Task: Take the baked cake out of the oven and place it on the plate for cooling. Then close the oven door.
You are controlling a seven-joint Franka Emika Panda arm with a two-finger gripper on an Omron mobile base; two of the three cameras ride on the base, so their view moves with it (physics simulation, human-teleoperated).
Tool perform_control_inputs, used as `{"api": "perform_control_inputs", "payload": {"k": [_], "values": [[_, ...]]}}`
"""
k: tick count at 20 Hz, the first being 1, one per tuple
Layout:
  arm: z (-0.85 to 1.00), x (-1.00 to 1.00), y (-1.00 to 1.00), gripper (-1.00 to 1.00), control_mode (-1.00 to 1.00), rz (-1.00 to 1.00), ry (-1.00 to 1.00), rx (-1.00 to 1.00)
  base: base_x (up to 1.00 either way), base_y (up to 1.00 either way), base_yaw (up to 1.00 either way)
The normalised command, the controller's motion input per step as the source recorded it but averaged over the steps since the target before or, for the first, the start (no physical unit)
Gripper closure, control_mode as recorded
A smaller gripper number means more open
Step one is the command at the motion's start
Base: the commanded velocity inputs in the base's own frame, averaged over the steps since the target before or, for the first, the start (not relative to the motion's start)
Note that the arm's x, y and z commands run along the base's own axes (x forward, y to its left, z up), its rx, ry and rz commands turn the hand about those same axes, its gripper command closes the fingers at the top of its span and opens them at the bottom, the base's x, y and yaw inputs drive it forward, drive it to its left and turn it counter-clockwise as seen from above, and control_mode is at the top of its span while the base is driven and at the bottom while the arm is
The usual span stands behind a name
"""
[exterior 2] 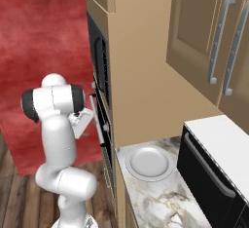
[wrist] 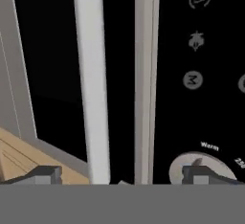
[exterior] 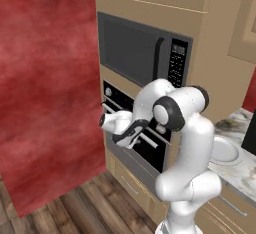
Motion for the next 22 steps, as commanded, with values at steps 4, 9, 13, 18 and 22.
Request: {"api": "perform_control_inputs", "payload": {"k": [4, 9, 13, 18, 22], "values": [[-0.46, 0.64, -0.01, -1.00, -1.00, -0.01, 0.07, -0.13, 0.00, 0.00, 0.00], [-0.38, 0.65, 0.00, -1.00, -1.00, 0.00, 0.01, -0.11, 0.00, 0.00, 0.00], [-0.39, 0.59, 0.00, -1.00, -1.00, 0.00, 0.00, -0.10, 0.00, 0.00, 0.00], [-0.38, 0.50, -0.03, -1.00, -1.00, 0.00, 0.00, -0.07, 0.00, 0.00, 0.00], [-0.07, 0.37, -0.32, -1.00, -1.00, 0.00, 0.00, 0.00, 0.00, 0.00, 0.00]]}}
